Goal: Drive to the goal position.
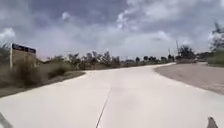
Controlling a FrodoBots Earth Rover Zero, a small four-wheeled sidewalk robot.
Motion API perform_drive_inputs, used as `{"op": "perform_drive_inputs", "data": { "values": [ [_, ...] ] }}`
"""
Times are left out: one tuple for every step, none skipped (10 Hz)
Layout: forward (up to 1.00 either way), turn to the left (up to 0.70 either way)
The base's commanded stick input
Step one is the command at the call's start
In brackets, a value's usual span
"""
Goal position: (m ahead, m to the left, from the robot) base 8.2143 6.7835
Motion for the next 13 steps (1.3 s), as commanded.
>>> {"op": "perform_drive_inputs", "data": {
  "values": [
    [0.7, 0.0],
    [0.7, 0.0],
    [0.7, 0.0],
    [0.7, 0.0],
    [0.7, 0.0],
    [0.7, 0.0],
    [0.7, 0.0],
    [0.7, 0.0],
    [0.7, 0.0],
    [0.7, 0.0],
    [0.7, 0.0],
    [0.7, 0.0],
    [0.7, 0.0]
  ]
}}
